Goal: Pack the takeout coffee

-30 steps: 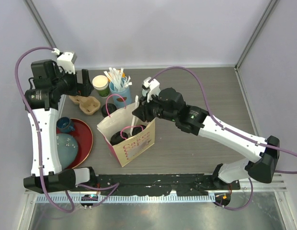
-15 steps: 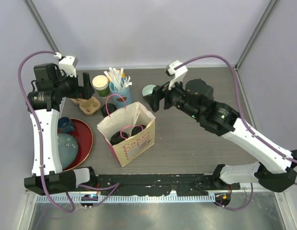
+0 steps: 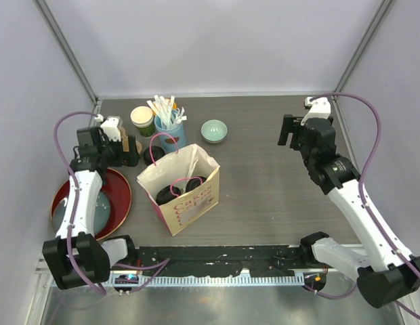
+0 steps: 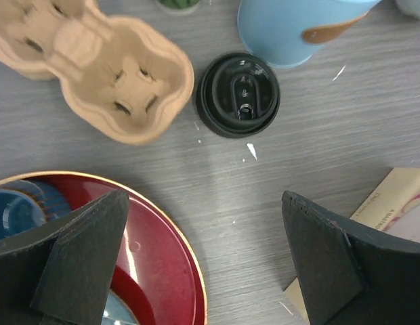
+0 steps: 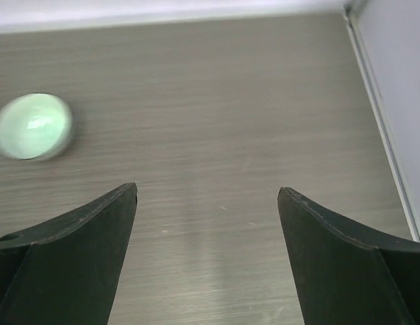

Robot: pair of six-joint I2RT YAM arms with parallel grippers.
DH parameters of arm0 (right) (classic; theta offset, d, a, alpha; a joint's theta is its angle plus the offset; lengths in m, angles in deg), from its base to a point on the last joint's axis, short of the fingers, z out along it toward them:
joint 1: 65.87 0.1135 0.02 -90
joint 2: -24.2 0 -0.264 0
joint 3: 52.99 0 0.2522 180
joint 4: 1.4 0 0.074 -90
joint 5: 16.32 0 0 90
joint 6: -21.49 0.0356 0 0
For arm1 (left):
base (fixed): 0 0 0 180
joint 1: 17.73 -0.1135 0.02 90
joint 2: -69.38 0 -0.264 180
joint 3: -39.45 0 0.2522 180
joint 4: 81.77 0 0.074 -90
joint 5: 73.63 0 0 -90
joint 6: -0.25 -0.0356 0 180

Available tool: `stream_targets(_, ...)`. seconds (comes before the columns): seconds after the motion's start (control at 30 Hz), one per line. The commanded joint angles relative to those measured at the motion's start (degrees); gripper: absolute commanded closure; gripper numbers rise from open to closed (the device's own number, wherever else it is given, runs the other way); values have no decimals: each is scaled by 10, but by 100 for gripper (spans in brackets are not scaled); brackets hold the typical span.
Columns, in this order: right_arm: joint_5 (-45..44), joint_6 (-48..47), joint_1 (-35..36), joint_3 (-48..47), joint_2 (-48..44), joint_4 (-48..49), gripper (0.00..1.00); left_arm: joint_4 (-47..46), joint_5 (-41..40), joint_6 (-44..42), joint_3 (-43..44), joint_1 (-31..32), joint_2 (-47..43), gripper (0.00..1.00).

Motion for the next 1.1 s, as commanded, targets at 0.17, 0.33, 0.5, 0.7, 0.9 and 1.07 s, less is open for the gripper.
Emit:
stream_targets(0.17,55,65,-137,175,37,191,9,-360,-20,85,-192,-3,-32,0)
stream_targets(0.33,16,89,-139,281,45,294,9,-526,-28,121,-287,-2,-24,0)
stream_targets(0.5,-103,154,-138,352,54,377,9,-636,-28,155,-337,-3,4,0)
stream_targets(0.7,-72,141,-139,419,30,455,8,-696,-19,168,-350,-2,48,0)
stream_targets(0.9,-69,115,-139,455,2,510,9,-787,4,174,-373,0,85,0)
stream_targets(1.07,-70,99,-139,472,-11,539,9,-820,-20,174,-382,5,106,0)
